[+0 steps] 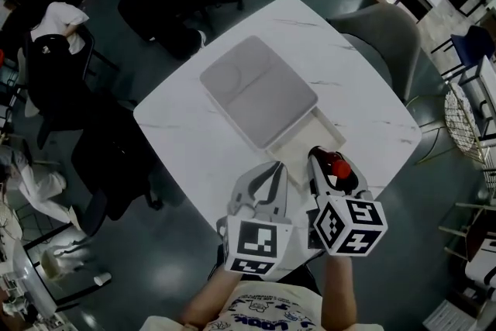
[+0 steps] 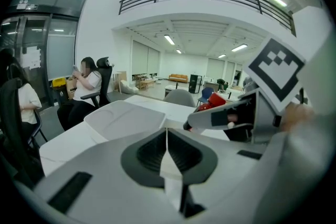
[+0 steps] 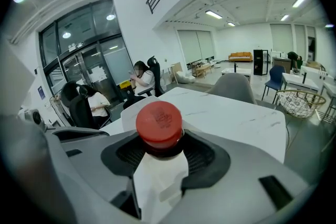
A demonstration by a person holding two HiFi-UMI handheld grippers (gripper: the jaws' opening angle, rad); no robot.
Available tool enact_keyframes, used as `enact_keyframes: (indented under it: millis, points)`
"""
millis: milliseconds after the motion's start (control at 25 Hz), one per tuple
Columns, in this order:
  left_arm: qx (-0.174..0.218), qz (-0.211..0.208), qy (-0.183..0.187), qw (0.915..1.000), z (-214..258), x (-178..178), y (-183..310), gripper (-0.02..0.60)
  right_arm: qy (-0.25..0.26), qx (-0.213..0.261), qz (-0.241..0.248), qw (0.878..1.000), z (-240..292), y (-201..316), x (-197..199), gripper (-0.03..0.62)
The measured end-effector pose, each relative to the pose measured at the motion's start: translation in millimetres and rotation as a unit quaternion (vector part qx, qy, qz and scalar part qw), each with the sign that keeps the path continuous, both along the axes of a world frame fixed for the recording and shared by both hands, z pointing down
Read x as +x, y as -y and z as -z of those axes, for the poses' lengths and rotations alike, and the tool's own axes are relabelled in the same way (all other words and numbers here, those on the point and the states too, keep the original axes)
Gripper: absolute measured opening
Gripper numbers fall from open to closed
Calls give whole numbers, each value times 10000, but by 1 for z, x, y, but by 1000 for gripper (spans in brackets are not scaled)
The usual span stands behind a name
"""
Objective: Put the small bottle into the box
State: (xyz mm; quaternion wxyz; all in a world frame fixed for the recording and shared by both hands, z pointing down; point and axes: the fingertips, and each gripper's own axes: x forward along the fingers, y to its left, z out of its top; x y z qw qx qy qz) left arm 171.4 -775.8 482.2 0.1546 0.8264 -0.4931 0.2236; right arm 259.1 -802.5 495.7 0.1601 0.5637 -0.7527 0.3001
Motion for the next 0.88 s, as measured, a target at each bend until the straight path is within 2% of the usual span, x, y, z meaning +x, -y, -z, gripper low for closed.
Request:
enact_keyframes:
  millis: [880]
  points:
    - [-477,192,-97,9986,-43,3,23,20,-395,-859,369,9948,-74,35,-9,229]
